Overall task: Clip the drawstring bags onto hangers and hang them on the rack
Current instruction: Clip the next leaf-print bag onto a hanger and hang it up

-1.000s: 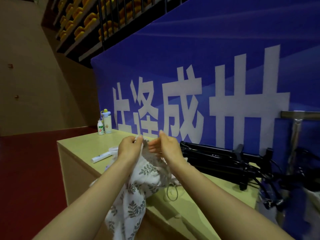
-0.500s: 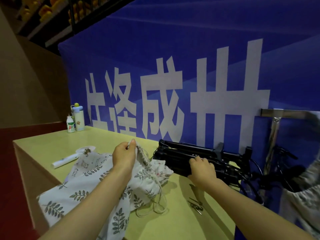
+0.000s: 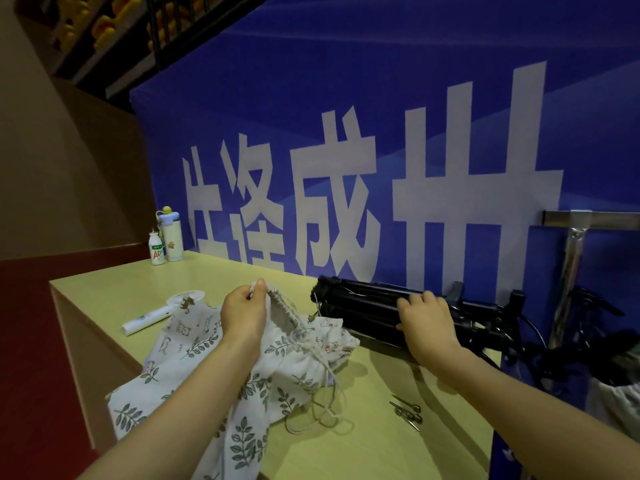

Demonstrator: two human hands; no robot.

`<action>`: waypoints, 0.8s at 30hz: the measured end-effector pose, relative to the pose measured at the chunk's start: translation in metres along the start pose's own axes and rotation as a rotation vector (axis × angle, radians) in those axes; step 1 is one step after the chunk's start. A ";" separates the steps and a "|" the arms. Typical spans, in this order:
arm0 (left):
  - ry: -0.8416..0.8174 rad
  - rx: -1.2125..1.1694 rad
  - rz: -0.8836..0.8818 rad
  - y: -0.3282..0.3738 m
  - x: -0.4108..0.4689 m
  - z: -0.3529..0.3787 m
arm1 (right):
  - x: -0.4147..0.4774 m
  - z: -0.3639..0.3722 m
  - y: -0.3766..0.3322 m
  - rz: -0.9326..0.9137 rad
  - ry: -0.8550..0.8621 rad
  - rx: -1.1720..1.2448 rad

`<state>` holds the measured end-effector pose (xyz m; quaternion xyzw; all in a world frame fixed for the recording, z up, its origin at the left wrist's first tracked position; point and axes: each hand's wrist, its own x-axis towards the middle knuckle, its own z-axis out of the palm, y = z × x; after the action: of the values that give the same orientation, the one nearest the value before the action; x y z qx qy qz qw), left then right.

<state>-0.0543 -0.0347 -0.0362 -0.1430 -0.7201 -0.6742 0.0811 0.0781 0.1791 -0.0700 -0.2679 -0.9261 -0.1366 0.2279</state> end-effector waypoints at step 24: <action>0.230 -0.382 -0.299 0.066 0.019 -0.134 | -0.025 -0.128 -0.067 -0.578 0.671 0.164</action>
<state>-0.0615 -0.1625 0.0426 0.0298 -0.5788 -0.8142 0.0333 0.1041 0.0658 0.0192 0.0797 -0.8456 -0.1999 0.4885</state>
